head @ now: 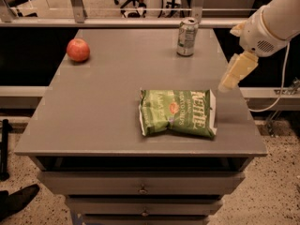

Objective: Move 7up can near apple

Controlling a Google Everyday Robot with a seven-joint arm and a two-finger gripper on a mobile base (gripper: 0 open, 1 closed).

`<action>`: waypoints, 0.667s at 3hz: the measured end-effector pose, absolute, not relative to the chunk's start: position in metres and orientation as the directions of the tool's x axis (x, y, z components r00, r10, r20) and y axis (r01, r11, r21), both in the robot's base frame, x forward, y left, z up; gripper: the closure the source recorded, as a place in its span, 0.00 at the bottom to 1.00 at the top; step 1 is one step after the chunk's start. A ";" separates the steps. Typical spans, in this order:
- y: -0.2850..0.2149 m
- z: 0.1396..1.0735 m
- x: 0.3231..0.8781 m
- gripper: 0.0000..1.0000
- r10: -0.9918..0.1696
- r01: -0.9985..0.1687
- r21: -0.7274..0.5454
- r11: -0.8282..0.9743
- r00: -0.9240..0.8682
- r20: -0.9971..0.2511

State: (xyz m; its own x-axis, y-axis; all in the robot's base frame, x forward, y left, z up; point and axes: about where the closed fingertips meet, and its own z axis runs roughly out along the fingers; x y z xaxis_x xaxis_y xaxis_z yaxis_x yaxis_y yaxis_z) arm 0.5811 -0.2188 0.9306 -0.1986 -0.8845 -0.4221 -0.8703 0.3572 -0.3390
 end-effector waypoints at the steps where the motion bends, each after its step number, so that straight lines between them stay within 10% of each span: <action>1: -0.191 0.910 0.681 0.00 -0.782 -0.828 -0.338 0.447 -0.178 -0.597; 2: -0.173 0.904 0.735 0.00 -0.687 -0.802 -0.302 0.516 -0.177 -0.705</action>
Offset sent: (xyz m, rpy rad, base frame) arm 0.2181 0.0598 -0.0258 0.4921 -0.1802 -0.1081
